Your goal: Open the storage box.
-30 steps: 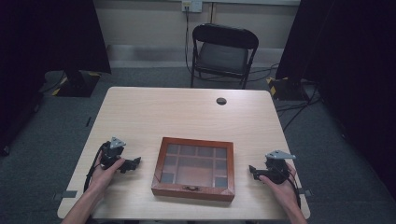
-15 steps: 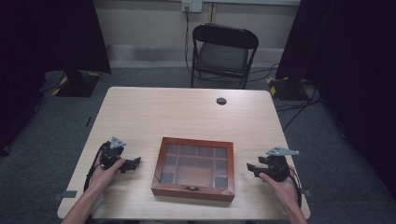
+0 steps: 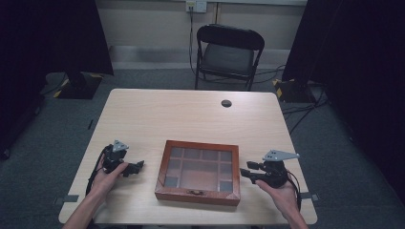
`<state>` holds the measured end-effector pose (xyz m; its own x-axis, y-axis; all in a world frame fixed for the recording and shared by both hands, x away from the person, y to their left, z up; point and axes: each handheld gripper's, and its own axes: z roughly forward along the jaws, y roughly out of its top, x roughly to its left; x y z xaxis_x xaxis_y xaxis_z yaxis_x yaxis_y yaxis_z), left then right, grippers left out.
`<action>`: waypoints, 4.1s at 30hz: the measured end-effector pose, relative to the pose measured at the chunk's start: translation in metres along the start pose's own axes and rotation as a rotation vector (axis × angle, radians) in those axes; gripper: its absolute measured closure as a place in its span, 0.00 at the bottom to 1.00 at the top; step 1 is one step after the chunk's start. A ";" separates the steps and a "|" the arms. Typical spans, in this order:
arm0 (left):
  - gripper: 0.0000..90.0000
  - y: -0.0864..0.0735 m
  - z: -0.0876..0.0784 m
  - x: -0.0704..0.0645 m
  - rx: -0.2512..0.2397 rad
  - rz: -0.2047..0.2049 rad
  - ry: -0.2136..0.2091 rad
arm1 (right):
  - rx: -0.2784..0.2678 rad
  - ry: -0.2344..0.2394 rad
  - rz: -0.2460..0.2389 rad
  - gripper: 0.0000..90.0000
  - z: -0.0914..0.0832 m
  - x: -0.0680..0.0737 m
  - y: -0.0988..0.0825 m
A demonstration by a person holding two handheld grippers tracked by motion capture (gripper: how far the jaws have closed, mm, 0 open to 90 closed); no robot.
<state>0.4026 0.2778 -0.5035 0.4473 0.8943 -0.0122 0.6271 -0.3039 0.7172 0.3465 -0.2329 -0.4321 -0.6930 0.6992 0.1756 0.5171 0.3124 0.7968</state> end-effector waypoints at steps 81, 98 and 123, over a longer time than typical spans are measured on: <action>0.02 0.000 -0.003 0.001 0.017 0.013 -0.002 | 0.115 0.378 -0.273 0.91 0.066 0.099 0.027; 0.18 0.005 -0.022 -0.007 -0.081 -0.007 -0.075 | 0.095 0.382 -0.282 0.91 0.055 0.097 0.044; 0.18 0.014 -0.038 -0.048 -0.189 0.106 -0.275 | 0.107 0.379 -0.291 0.91 0.045 0.097 0.069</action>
<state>0.3661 0.2434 -0.4662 0.6750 0.7311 -0.0994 0.4504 -0.3015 0.8404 0.3379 -0.1149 -0.3856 -0.9403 0.2957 0.1688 0.3100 0.5384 0.7836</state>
